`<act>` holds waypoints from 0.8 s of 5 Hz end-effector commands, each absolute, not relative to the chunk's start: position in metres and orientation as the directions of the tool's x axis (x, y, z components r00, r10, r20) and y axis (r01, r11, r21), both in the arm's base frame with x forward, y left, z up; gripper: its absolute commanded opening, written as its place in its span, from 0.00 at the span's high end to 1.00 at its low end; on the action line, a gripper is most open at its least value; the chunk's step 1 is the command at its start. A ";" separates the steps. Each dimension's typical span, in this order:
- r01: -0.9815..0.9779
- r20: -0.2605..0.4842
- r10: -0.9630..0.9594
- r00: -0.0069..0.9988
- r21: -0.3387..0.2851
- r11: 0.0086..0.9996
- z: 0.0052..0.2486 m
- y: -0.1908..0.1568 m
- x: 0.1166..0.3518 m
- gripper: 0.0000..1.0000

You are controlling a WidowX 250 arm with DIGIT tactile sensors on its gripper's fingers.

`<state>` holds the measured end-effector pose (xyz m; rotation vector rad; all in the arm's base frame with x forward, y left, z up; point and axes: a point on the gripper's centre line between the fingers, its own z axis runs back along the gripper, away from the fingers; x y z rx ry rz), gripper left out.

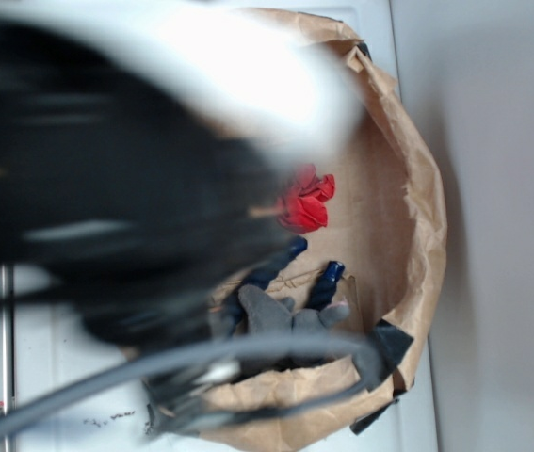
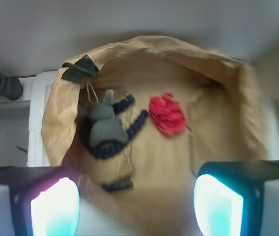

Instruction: Grab the red paper.

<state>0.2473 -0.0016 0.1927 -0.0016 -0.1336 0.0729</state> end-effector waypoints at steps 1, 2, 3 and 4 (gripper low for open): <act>-0.183 0.195 0.181 0.964 -0.004 0.983 0.144 0.031 0.283 0.00; -0.185 0.178 0.183 0.967 -0.005 0.983 0.117 0.039 0.293 0.00; -0.174 0.127 0.174 0.977 -0.009 0.985 0.083 0.042 0.302 0.00; -0.152 0.090 0.153 0.984 -0.022 0.988 0.068 0.037 0.303 0.00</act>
